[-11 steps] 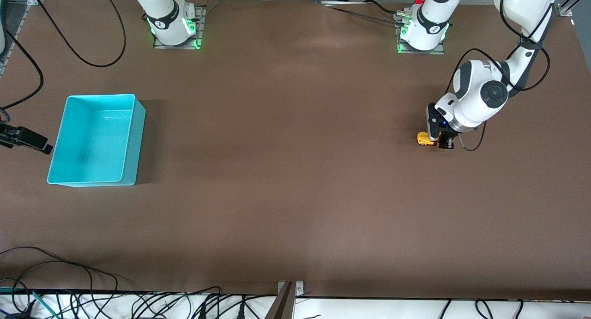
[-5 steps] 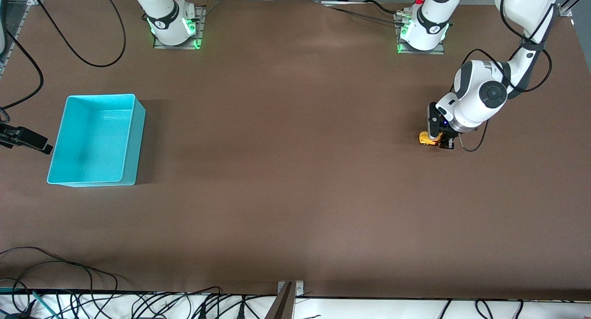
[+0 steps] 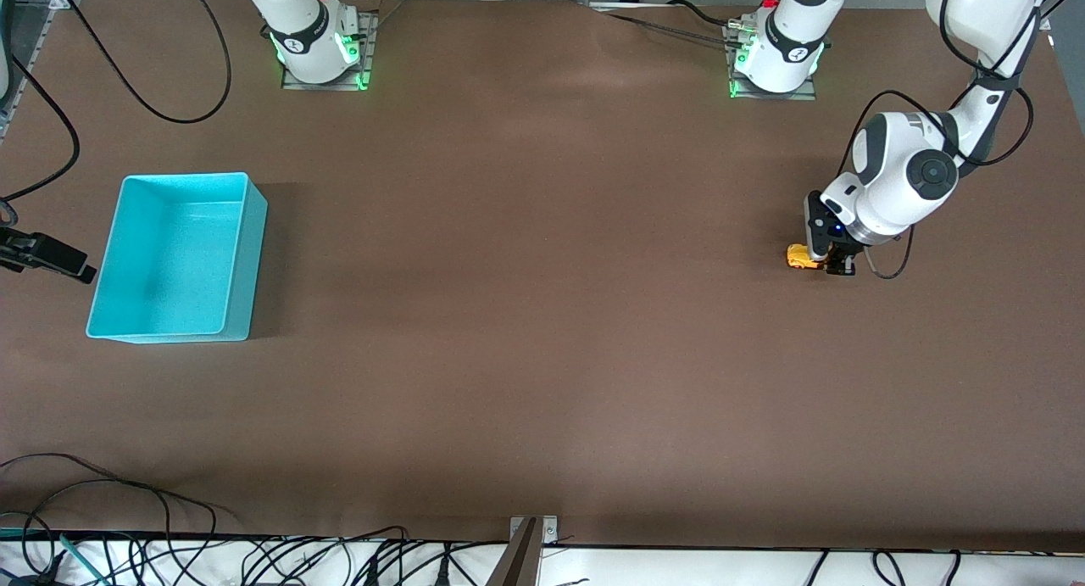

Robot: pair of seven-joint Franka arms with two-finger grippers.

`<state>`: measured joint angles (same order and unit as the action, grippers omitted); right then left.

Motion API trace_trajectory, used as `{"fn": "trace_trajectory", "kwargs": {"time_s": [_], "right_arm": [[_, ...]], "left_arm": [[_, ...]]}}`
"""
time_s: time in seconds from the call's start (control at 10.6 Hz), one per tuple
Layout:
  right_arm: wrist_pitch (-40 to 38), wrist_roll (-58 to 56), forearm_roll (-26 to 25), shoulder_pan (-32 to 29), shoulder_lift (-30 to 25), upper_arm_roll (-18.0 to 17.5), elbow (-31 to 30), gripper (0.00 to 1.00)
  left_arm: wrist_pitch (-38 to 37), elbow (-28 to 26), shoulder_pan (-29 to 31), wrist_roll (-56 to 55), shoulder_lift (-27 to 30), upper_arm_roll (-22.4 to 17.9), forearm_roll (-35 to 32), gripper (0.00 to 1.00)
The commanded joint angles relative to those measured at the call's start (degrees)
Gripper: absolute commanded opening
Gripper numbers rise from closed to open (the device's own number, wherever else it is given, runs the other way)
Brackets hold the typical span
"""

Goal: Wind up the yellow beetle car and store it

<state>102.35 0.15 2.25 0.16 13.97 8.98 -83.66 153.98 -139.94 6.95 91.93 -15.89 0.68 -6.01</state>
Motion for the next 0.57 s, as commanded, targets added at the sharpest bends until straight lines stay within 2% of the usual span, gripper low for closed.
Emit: {"fn": "trace_trajectory", "kwargs": {"time_s": [0.0,0.19,0.47], "right_arm": [[0.0,0.2,1.0,-0.2,0.0,-0.1,0.4,1.0],[0.0,0.5,1.0,-0.2,0.0,-0.1,0.4,1.0],[0.0,-0.1,0.9,-0.2,-0.1,-0.1,0.4,1.0]], "left_arm": [[4.0,2.7,3.9,7.5,-7.9,-0.3,-0.3,0.19],[4.0,3.2,6.1,7.9,-8.3,-0.9,-0.4,0.21],[4.0,3.3,7.0,10.2,-8.6,-5.2,-0.1,0.21]]}}
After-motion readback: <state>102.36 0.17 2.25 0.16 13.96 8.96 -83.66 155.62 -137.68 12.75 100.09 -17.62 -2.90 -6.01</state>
